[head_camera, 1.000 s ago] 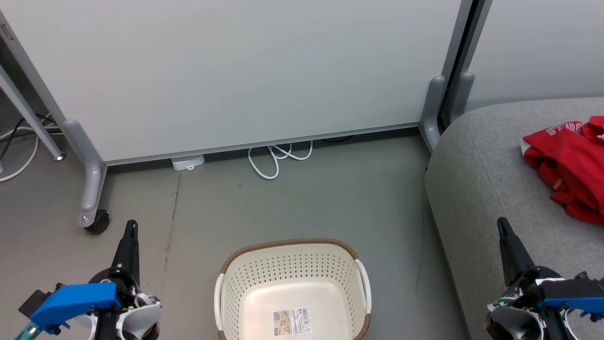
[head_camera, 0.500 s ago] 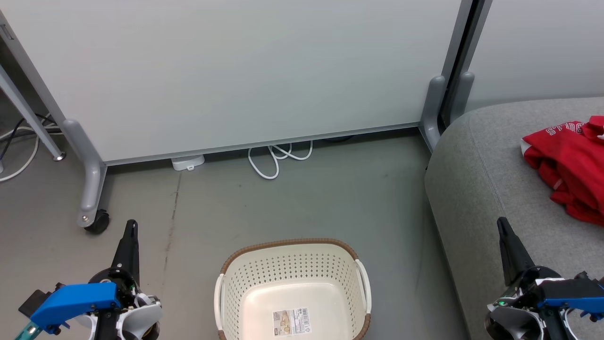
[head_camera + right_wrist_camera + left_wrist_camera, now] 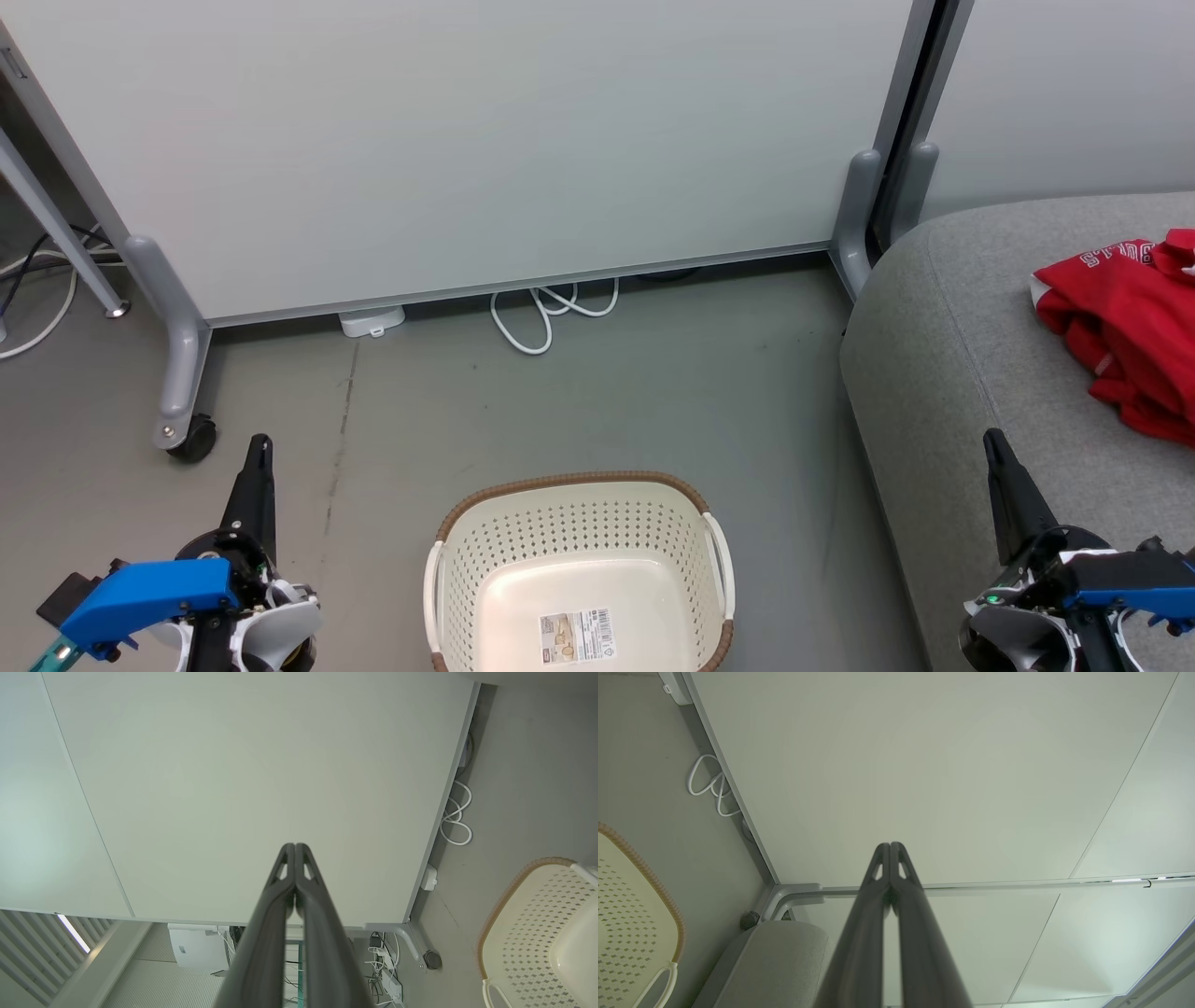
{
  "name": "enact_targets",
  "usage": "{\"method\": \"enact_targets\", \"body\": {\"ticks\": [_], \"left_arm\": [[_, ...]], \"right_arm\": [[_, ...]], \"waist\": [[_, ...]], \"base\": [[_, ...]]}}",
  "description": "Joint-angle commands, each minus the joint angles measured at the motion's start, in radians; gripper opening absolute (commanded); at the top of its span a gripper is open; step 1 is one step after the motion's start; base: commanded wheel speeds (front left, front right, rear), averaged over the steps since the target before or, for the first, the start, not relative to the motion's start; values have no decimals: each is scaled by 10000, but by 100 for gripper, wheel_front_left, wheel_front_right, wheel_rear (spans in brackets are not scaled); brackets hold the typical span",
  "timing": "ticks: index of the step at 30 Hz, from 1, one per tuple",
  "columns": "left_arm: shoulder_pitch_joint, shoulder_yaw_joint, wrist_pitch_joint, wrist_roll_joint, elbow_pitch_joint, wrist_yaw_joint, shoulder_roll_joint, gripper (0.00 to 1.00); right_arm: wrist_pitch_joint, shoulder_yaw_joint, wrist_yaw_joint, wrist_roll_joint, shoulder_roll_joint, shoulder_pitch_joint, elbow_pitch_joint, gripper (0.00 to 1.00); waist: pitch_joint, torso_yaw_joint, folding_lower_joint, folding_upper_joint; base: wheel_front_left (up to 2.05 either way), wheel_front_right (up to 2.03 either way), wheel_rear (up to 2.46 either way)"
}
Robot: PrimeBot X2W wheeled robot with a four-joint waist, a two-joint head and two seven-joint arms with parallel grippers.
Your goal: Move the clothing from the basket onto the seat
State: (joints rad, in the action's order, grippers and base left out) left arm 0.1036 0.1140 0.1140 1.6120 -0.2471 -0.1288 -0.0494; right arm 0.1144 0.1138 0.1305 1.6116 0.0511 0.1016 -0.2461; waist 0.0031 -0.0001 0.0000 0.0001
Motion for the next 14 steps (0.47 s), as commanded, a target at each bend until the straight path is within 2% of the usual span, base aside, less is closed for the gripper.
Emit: {"method": "enact_targets", "body": {"ticks": [1, 14], "left_arm": [[98, 22, 38, 19, 38, -38, -16, 0], [98, 22, 38, 19, 37, -38, -16, 0]], "right_arm": [[32, 12, 4, 25, -16, 134, 23, 0], [32, 12, 4, 26, -16, 131, 23, 0]], "waist": [[0, 1, 0, -1], [0, 1, 0, -1]], "base": [[0, 0, 0], [0, 0, 0]]}}
